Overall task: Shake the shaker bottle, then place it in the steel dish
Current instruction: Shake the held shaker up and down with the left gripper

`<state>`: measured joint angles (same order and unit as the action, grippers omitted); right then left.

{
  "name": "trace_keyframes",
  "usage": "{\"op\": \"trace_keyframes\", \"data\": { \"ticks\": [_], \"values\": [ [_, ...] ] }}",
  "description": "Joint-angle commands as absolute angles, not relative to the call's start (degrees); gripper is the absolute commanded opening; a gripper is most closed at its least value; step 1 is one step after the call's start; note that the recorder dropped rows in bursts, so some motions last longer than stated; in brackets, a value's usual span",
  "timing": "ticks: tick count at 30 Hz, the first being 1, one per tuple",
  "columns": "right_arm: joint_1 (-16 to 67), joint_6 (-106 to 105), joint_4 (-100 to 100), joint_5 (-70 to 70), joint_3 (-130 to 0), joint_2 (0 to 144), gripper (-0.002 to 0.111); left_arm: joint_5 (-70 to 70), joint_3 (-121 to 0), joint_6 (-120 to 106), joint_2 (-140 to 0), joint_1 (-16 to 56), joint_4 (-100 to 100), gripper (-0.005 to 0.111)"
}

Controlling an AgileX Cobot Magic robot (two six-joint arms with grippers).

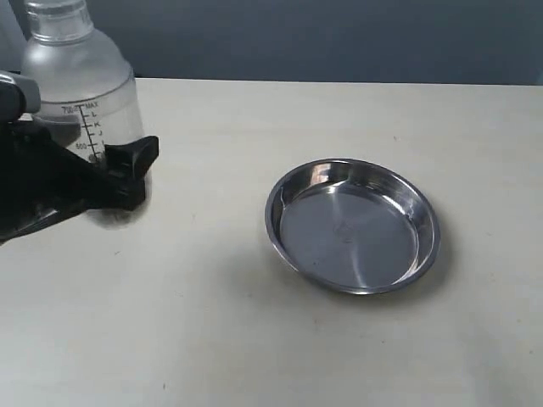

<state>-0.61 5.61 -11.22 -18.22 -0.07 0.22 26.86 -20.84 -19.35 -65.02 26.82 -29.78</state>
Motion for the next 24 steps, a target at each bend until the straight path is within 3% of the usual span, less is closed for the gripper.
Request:
{"op": "trace_keyframes", "data": {
  "ticks": [1,4,10,15,16,20,21,22,24],
  "values": [
    [-0.51,5.25,-11.00,-17.65,0.00,0.00,-0.001,33.67,-21.34,-16.43,-63.73,26.95,-22.64,0.000],
    [-0.51,5.25,-11.00,-17.65,0.00,0.00,-0.001,36.12,-21.57,-10.77,-62.63,26.95,-12.35,0.000],
    [-0.51,5.25,-11.00,-17.65,0.00,0.00,-0.001,25.90,-20.43,-13.41,-67.75,26.96,-20.21,0.000],
    [-0.51,5.25,-11.00,-17.65,0.00,0.00,-0.001,36.16,-22.69,-0.76,-64.20,30.36,4.43,0.000],
    [-0.51,5.25,-11.00,-17.65,0.00,0.00,-0.001,35.63,-23.17,-5.62,-63.93,29.69,0.00,0.000],
    [-0.51,5.25,-11.00,-17.65,0.00,0.00,-0.001,40.90,-23.27,-31.31,-64.21,23.75,-59.10,0.000],
    [-0.51,5.25,-11.00,-17.65,0.00,0.00,-0.001,36.63,-22.96,-32.55,-64.21,23.49,-57.98,0.000],
    [-0.51,5.25,-11.00,-17.65,0.00,0.00,-0.001,25.60,-22.83,-31.60,-64.06,23.87,-44.14,0.000],
    [-0.51,5.25,-11.00,-17.65,0.00,0.00,-0.001,17.29,-23.09,-15.35,-64.06,26.32,-14.86,0.000]
  ]
}}
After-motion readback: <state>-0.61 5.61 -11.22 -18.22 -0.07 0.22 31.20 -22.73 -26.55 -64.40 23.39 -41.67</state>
